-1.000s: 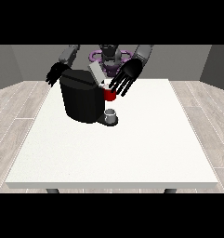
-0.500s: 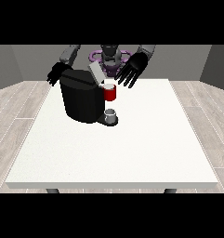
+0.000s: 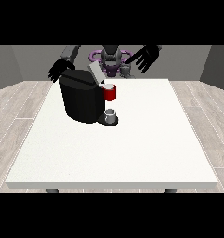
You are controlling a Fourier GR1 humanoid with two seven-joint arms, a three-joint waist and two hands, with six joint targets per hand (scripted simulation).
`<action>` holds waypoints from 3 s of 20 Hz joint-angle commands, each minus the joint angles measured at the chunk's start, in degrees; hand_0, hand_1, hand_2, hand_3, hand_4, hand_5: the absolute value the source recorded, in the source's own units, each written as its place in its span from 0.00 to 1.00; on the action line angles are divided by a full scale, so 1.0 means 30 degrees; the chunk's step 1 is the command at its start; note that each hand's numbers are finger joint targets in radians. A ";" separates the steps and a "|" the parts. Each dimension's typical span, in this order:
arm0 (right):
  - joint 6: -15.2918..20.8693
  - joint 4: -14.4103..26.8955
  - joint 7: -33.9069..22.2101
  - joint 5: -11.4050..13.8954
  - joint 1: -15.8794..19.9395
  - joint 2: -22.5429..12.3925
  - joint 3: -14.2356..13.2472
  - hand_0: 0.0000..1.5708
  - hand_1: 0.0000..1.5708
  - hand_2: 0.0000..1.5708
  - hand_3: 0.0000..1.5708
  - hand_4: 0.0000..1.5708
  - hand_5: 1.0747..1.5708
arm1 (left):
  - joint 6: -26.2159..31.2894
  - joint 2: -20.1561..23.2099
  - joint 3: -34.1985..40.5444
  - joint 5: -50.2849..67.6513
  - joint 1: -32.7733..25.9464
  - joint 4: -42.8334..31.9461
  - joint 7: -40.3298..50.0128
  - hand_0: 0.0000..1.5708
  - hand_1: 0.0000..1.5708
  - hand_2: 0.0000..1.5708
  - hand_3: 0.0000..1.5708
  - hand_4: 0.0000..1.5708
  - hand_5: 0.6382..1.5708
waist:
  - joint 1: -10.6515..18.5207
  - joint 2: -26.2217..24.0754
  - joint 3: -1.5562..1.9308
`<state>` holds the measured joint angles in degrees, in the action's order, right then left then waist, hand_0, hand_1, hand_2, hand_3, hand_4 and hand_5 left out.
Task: Insert the coffee pod into the coffee machine and close the lid
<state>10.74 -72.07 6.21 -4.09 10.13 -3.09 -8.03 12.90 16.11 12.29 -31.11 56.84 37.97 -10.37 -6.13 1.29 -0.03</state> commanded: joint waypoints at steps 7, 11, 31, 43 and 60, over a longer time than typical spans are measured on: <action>-0.0516 -0.0424 0.0433 0.0040 -0.3477 0.0020 0.0218 0.00 0.00 0.00 0.00 0.31 1.00 | -0.0275 -0.3516 0.2215 0.3806 -0.5757 0.0700 -0.1526 0.00 0.00 0.00 0.00 0.00 1.00 | 0.1956 -0.4535 0.0007; -0.2130 -0.2144 -0.1529 -0.0201 -0.2315 -0.2103 0.0268 0.00 0.00 0.00 0.00 0.23 1.00 | 0.0520 -0.3025 0.3045 0.4927 -0.7108 0.0712 -0.1567 0.00 0.00 0.00 0.00 0.14 1.00 | 0.1975 -0.4880 -0.0005; -0.4018 -0.3824 -0.4265 0.0185 0.2430 -0.3155 0.1519 0.00 0.00 0.00 0.00 0.15 1.00 | 0.1627 -0.5176 0.1357 0.7710 -1.0886 0.6128 0.0587 0.00 0.00 0.00 0.00 0.07 1.00 | 0.5139 -0.4257 0.0014; -0.5021 -0.1232 -0.1426 0.0049 0.3126 -0.2091 0.1321 0.00 0.00 0.00 0.00 0.00 1.00 | 0.0598 -0.4935 0.0010 0.9619 -1.3174 1.1561 0.2311 0.00 0.00 0.00 0.00 0.00 1.00 | 0.4620 -0.1457 0.0016; -0.5291 0.2791 -0.0453 0.1158 0.7082 -0.2325 0.0966 0.00 0.00 0.00 0.00 0.00 1.00 | -0.0071 -0.3821 -0.0392 1.0858 -1.4459 1.3802 0.2072 0.00 0.00 0.00 0.00 0.08 1.00 | 0.4173 0.0322 0.0011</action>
<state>-3.98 -66.78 2.08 -1.36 30.26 -9.30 -4.59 13.73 4.53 11.99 1.32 14.56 77.61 -3.99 6.58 1.37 -0.04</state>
